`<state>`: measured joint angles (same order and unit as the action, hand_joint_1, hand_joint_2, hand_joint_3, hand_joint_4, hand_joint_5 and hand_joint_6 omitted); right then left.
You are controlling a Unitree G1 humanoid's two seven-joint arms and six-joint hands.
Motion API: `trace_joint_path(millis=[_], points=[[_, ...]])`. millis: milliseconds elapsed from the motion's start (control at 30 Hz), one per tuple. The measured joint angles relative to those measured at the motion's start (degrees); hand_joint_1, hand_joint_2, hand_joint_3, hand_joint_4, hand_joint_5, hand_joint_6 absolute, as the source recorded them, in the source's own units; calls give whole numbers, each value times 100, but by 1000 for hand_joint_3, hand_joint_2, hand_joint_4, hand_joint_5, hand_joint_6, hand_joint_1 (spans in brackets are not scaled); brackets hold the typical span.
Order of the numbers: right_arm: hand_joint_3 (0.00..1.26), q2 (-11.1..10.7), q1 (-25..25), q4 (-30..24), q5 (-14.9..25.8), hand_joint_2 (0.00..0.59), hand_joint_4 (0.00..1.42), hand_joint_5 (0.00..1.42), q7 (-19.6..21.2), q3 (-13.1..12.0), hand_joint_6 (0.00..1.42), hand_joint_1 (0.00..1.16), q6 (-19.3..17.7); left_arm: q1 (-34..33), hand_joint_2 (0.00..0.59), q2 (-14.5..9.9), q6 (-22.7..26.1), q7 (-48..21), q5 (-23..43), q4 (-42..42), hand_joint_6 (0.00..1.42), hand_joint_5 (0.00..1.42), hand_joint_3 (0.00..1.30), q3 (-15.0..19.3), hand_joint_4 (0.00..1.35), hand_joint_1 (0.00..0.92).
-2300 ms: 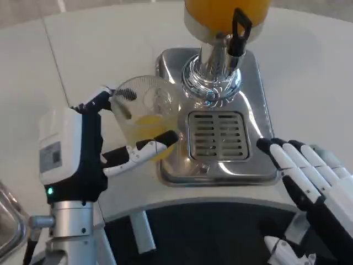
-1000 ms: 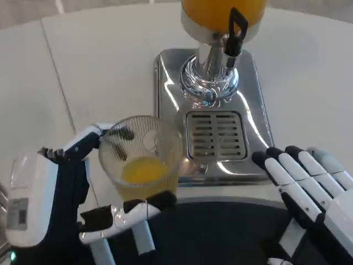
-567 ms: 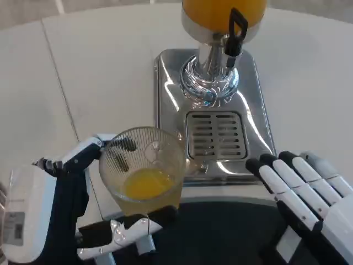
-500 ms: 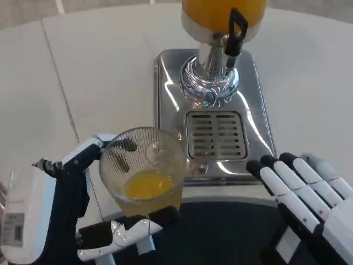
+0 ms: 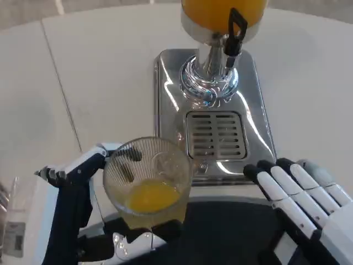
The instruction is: Grasp the cup under the faucet to collect the drink, then remove the cup.
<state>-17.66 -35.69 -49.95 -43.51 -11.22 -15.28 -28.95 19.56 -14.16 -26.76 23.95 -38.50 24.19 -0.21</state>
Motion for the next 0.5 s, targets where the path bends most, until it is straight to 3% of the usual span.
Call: trace_joint_path(millis=[500], points=[[0,254,0,-123,-136,555,0,0,-4,343,0,67,16,5,0,183,-1,-140,-3,6,1424,1424,1073,-13,1213,595]])
